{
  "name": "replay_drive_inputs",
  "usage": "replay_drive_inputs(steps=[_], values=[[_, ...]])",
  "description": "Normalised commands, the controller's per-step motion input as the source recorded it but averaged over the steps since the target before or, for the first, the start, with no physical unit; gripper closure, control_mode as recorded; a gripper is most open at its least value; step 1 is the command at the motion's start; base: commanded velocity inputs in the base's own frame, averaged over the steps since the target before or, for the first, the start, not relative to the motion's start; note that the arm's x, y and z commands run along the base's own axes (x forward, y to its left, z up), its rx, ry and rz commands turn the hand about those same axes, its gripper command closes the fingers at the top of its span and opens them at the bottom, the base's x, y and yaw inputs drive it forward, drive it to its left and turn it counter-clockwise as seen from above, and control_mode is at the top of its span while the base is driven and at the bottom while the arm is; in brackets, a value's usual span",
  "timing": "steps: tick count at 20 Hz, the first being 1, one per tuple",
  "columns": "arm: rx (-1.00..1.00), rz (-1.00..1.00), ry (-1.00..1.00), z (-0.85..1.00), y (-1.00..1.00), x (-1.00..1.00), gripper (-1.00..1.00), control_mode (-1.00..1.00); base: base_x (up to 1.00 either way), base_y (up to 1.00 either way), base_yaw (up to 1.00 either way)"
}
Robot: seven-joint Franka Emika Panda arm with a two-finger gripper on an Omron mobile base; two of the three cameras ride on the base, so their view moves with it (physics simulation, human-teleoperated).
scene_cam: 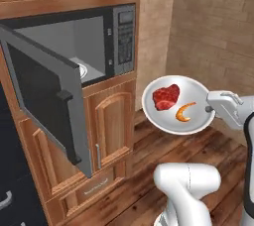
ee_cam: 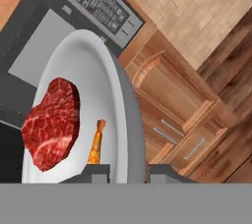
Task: Place the bowl containing the shrimp and steak in the microwave. Close the microwave door and press the start button to microwave the meal.
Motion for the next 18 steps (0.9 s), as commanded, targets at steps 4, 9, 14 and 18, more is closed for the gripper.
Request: replay_drive_inputs(steps=[4,9,14,18], values=[[0.00,0.00,0.00,0.00,0.00,0.00,1.00,1.00,0.67,-0.02,0.66],[0.00,0.00,0.00,0.00,0.00,0.00,1.00,1.00,0.62,-0.09,0.61],[0.00,0.00,0.00,0.00,0.00,0.00,1.00,1.00,0.46,-0.27,0.58],[0.00,0.00,0.00,0.00,0.00,0.00,1.00,1.00,0.23,-0.45,0.51]])
